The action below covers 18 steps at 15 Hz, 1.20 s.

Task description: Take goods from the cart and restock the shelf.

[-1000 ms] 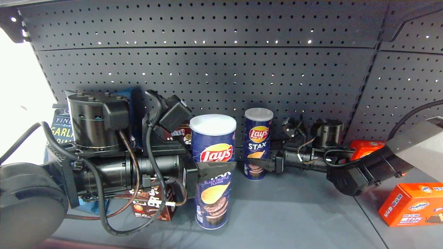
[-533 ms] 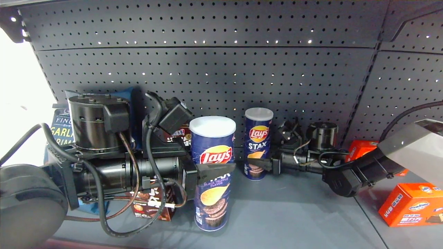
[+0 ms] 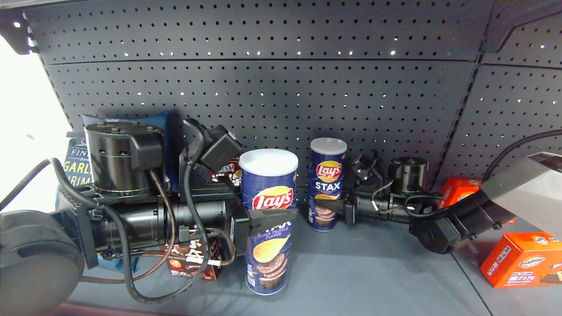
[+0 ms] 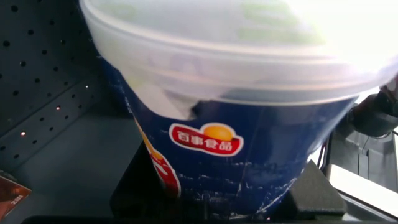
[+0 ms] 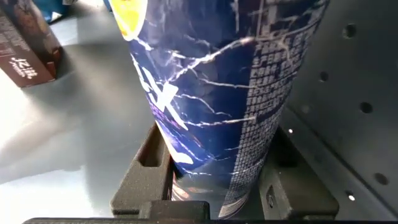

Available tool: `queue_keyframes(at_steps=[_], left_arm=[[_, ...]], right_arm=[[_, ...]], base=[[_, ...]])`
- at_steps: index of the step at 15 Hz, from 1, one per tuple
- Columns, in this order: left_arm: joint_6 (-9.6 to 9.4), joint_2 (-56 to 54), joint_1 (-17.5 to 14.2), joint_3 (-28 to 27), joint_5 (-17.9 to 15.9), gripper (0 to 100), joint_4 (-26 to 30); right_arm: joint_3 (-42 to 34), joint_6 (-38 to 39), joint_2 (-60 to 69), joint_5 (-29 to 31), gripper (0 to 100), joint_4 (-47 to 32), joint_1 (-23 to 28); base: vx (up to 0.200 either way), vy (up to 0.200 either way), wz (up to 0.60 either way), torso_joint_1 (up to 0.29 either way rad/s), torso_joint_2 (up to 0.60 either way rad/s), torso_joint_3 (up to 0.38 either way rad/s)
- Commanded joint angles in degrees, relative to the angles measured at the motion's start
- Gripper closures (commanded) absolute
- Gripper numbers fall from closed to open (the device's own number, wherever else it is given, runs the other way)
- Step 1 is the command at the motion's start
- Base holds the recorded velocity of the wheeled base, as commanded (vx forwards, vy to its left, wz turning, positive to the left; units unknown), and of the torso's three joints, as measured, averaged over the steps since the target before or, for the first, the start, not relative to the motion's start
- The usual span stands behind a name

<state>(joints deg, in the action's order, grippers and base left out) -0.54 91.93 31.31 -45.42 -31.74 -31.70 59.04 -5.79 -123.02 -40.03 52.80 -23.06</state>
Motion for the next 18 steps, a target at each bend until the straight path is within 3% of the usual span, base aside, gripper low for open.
queue_keyframes(at_steps=[1,13,18], left_arm=[[0.01,-0.6,0.0,0.4,0.0,100,0.0],[0.01,-1.1,0.0,0.6,0.1,100,0.0],[0.01,-1.1,0.0,0.7,0.1,100,0.0]], right_arm=[[-2.1,0.0,3.4,0.0,100,-0.3,-0.6],[-24.2,0.1,26.0,8.1,100,0.6,-7.4],[-32.3,0.0,32.6,8.9,100,0.7,-8.2]], base=[[0.0,0.0,0.0,0.0,0.0,0.0],[0.0,0.0,0.0,0.0,0.0,0.0],[0.0,0.0,0.0,0.0,0.0,0.0]])
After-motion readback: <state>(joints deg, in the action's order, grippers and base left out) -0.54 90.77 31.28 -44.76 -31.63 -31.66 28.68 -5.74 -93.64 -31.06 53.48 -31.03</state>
